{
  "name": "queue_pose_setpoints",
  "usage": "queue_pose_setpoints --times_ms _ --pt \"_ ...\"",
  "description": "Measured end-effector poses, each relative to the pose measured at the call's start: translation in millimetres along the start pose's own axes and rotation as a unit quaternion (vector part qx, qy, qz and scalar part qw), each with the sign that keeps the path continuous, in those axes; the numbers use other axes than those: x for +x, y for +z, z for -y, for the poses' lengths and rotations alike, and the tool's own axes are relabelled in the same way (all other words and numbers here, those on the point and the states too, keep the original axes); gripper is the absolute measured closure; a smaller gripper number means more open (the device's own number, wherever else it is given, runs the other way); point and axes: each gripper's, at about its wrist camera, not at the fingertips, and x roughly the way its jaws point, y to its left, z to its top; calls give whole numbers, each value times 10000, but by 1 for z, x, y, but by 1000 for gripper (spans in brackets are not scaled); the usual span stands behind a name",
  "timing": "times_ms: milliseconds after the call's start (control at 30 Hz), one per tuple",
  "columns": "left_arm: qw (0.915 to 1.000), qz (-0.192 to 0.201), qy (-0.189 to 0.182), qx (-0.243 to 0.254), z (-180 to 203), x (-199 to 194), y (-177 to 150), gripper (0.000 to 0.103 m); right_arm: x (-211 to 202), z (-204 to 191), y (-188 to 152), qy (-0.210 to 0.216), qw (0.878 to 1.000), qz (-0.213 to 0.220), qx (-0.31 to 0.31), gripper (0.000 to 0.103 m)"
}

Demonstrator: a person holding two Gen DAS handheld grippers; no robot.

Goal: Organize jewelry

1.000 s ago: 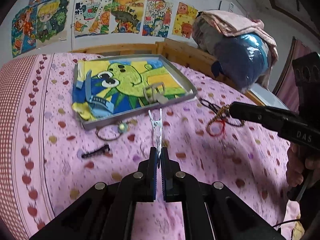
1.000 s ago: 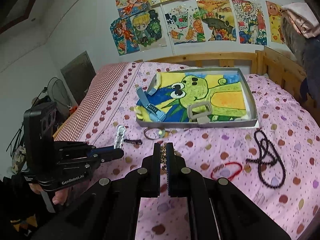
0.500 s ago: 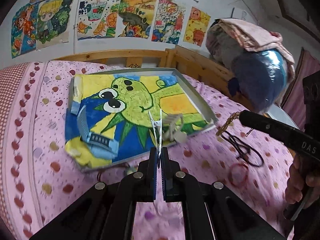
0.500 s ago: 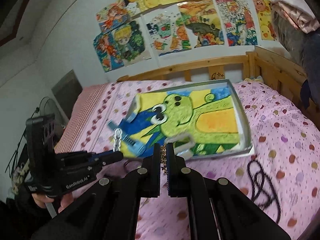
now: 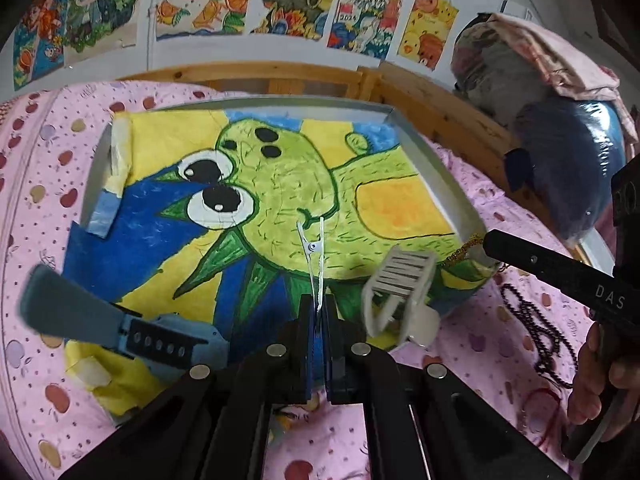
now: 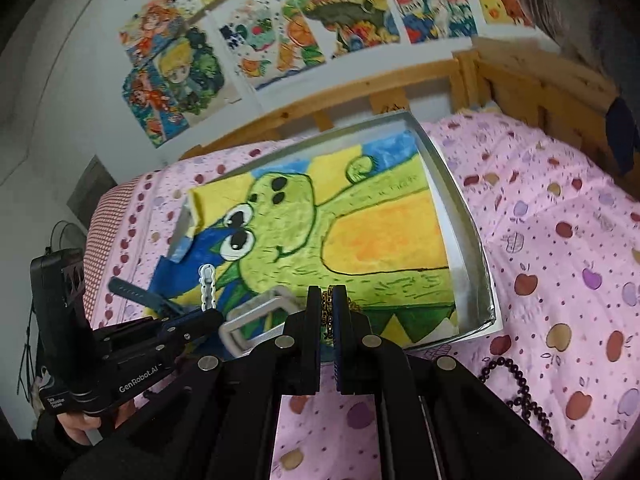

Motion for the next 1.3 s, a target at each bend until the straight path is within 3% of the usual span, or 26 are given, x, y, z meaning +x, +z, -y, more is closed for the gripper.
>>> queue_pose_setpoints --times_ms 733,800,933,1100,1167,1300 --pt "9985 -470 -82 -260 -10 27 -2 99 19 26 -4 123 9981 -136 585 97" --pt "9982 -504 -89 -305 -10 27 -2 98 19 27 -3 116 9980 -130 602 95" --pt "9981 -524 -114 -293 -9 27 -2 98 18 29 -2 120 9978 -77 645 75" --pt "9986 -454 -158 -230 -6 24 -1 97 13 29 -1 109 9980 15 625 73" --pt "9987 -421 -185 -233 -6 20 0 94 9 29 0 100 9978 87 643 59" --pt "9990 -320 -193 -250 -4 13 1 86 -2 29 2 74 9979 206 609 57"
